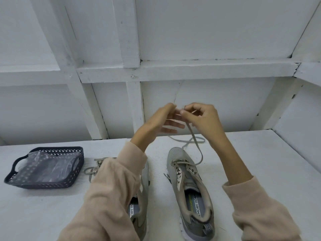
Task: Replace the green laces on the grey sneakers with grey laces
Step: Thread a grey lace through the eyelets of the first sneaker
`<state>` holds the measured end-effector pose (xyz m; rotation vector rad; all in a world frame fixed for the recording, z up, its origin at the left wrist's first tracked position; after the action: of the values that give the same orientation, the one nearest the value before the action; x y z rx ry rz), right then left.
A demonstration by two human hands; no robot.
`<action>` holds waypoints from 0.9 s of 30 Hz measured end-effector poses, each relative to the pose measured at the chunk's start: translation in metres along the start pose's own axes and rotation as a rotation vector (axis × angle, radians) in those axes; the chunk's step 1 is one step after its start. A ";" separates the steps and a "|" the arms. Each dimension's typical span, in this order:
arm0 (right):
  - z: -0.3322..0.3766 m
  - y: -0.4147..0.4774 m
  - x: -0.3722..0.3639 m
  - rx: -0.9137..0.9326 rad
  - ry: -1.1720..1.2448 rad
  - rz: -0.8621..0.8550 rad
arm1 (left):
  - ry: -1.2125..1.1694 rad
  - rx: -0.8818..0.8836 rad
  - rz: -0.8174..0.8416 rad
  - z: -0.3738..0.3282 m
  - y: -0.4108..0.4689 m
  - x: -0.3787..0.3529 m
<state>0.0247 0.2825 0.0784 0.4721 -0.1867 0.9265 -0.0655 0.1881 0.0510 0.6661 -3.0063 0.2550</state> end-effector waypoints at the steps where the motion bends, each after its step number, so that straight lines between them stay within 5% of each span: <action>1: -0.005 -0.001 -0.003 -0.015 -0.071 0.009 | -0.093 0.007 -0.003 0.008 0.001 -0.001; 5: -0.016 -0.007 -0.017 -0.001 -0.154 0.133 | -0.002 -0.095 -0.046 0.015 0.005 -0.005; 10: -0.032 -0.010 0.018 0.019 0.036 -0.062 | -0.075 -0.215 -0.082 0.010 0.000 0.000; 14: -0.054 -0.011 -0.010 -0.072 -0.093 0.304 | 0.075 -0.213 0.033 0.004 0.001 -0.005; 20: -0.090 -0.027 -0.011 -0.126 -0.183 0.385 | 0.128 -0.256 -0.127 -0.013 -0.002 0.028; 27: -0.117 -0.045 -0.008 -0.220 -0.270 0.486 | 0.990 -0.287 -0.366 -0.032 0.004 0.057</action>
<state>0.0513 0.3087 -0.0417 0.3496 -0.6637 1.2968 -0.1185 0.1736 0.0868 0.7441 -1.8969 0.0835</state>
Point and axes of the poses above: each hand's wrist, its own y-axis towards the middle knuckle, its own x-axis out of the back of the hand, z = x × y, the point moved 8 cm from there along y, towards the middle knuckle, and after that the axes turned 8 degrees about z, right-handed, at the moved point
